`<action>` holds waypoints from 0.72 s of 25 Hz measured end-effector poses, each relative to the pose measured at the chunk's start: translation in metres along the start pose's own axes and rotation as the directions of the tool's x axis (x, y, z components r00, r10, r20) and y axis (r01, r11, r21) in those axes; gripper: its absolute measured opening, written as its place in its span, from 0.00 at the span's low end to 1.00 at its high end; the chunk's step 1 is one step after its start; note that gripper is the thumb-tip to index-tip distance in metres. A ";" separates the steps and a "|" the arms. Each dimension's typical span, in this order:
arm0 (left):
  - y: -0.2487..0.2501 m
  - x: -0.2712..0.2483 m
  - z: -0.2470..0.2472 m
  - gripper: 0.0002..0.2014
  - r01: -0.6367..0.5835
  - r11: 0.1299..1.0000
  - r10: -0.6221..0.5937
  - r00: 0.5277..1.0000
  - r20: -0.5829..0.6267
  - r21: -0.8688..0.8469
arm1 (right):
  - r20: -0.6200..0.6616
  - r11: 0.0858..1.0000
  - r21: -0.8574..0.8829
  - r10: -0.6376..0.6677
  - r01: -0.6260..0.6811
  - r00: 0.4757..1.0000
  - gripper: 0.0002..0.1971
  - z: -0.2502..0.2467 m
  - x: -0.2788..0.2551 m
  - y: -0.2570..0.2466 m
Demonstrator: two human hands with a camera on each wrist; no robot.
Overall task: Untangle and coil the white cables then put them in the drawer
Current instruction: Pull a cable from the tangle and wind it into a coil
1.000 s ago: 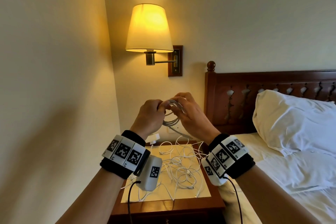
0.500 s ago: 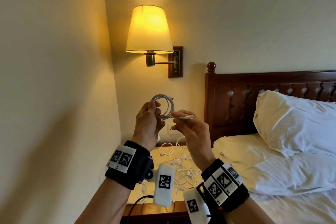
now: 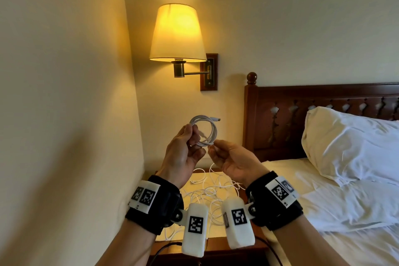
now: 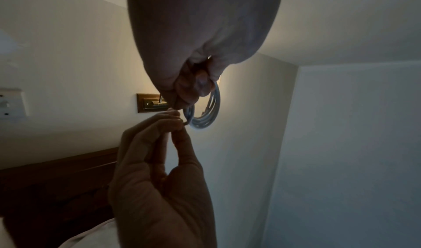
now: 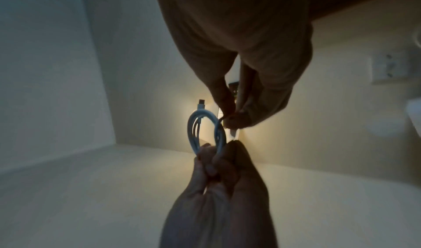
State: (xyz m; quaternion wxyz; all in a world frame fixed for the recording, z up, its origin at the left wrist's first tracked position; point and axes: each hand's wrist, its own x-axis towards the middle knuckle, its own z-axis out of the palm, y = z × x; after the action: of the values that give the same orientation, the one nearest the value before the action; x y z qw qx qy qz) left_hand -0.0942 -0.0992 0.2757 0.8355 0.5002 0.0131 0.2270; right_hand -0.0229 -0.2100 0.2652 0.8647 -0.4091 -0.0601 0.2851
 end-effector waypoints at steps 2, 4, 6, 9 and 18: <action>0.001 0.001 0.000 0.17 0.001 1.000 -0.001 1.000 0.007 0.016 | 0.039 0.986 -0.158 -0.046 0.051 0.998 0.08 0.002 0.000 -0.009; 0.001 0.003 0.001 0.17 -0.007 1.000 0.007 1.000 -0.009 0.002 | 0.097 0.965 -0.237 -0.088 0.109 0.991 0.09 0.001 0.000 -0.014; 0.000 0.005 0.001 0.16 -0.004 1.000 0.004 1.000 -0.027 -0.021 | 0.140 0.946 -0.290 -0.110 0.147 0.984 0.10 -0.001 0.000 -0.015; -0.005 0.003 0.001 0.16 0.027 1.000 -0.027 0.999 -0.042 -0.007 | 0.188 0.904 -0.387 -0.118 0.184 0.975 0.12 -0.005 -0.001 -0.013; -0.010 0.006 0.006 0.17 0.082 0.988 -0.069 0.993 -0.098 0.130 | 0.260 0.877 -0.437 -0.088 0.199 0.962 0.10 0.000 -0.010 -0.013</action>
State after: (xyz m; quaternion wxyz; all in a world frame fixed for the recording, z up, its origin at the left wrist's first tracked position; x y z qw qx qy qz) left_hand -0.0834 -0.1054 0.2712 0.8066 0.5430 0.0862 0.2168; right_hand -0.0253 -0.2221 0.2763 0.7491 -0.5601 -0.2567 0.2432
